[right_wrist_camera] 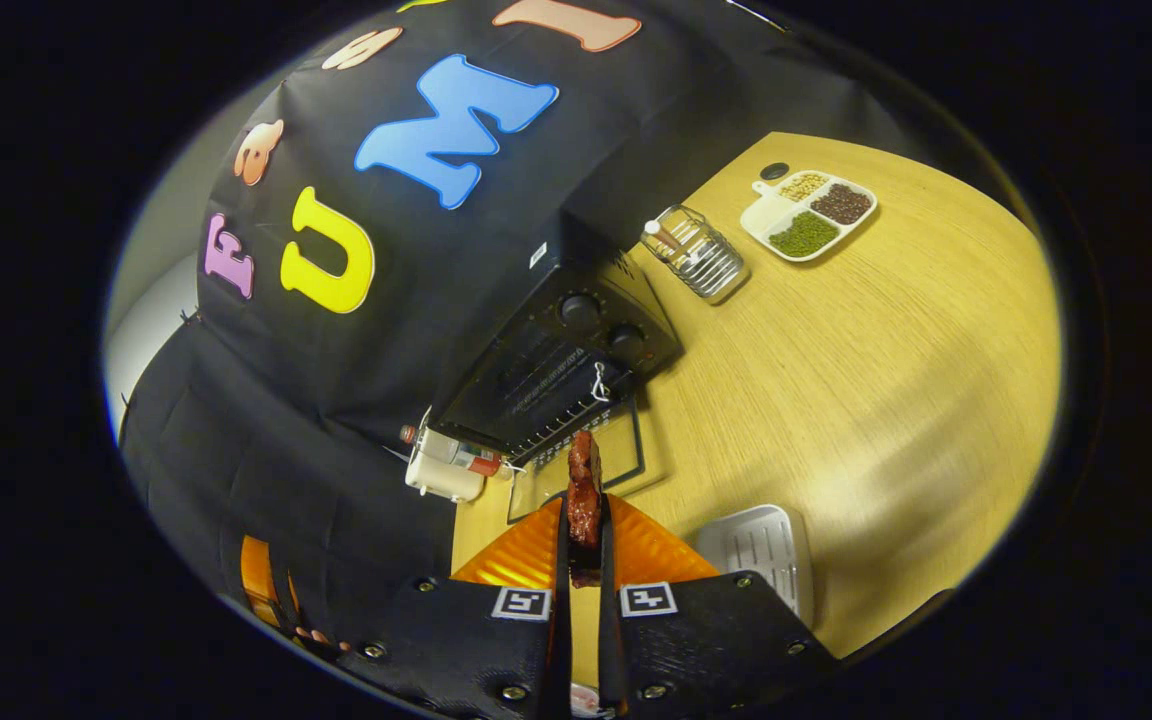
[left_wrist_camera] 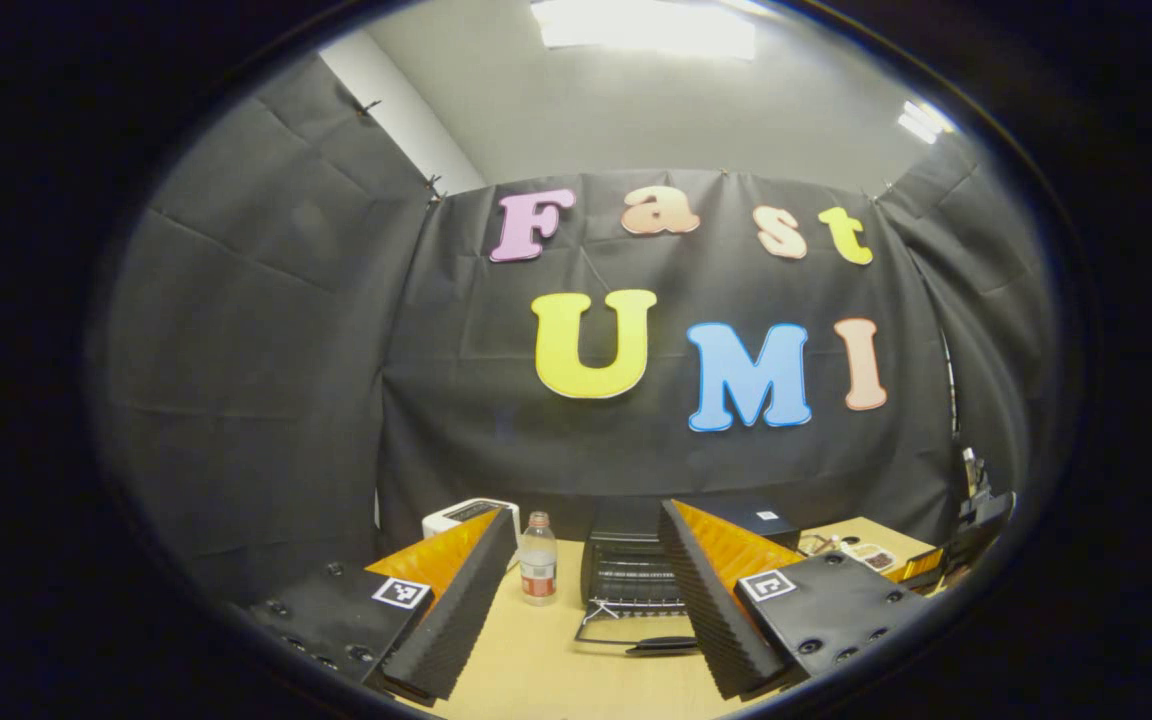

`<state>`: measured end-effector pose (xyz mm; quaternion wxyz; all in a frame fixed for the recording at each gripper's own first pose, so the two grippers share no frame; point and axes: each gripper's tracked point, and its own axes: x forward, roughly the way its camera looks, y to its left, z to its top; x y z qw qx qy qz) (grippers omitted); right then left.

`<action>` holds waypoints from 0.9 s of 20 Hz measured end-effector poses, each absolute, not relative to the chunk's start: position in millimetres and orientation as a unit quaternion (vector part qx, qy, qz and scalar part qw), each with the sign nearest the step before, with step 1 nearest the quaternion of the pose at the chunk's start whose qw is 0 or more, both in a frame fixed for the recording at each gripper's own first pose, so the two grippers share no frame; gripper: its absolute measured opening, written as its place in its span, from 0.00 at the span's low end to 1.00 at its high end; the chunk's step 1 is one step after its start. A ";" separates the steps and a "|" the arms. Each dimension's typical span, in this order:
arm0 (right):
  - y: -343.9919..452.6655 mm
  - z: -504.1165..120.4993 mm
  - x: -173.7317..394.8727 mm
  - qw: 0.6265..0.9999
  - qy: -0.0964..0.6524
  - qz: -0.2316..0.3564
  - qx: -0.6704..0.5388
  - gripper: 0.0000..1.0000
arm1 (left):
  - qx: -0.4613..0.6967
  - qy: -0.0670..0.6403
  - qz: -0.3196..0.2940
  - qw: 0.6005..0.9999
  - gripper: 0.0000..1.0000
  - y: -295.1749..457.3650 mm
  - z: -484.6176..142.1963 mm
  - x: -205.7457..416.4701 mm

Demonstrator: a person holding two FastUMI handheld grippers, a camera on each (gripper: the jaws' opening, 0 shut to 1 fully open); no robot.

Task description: Open the electric oven with the left hand, put the food in, and close the electric oven.

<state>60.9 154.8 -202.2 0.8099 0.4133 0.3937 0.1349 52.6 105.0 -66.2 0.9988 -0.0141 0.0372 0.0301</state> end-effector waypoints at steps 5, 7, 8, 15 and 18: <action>193.7 -196.2 98.1 0.808 0.376 0.152 0.427 0.11 | -0.015 0.053 0.039 0.998 1.00 122.4 -80.9 58.3; 209.0 -196.5 113.6 0.809 0.368 0.157 0.431 0.11 | -0.014 0.060 0.042 0.997 0.96 129.6 -89.8 62.1; 215.7 -197.1 121.6 0.810 0.365 0.157 0.432 0.11 | -0.012 0.063 0.044 0.997 0.94 133.8 -92.6 64.7; 255.3 -207.4 170.6 0.810 0.350 0.156 0.444 0.11 | -0.008 0.074 0.060 0.995 0.91 161.3 -102.7 75.6; 267.7 -219.4 188.0 0.813 0.343 0.148 0.447 0.11 | 0.000 0.080 0.064 0.995 1.00 170.7 -105.6 79.5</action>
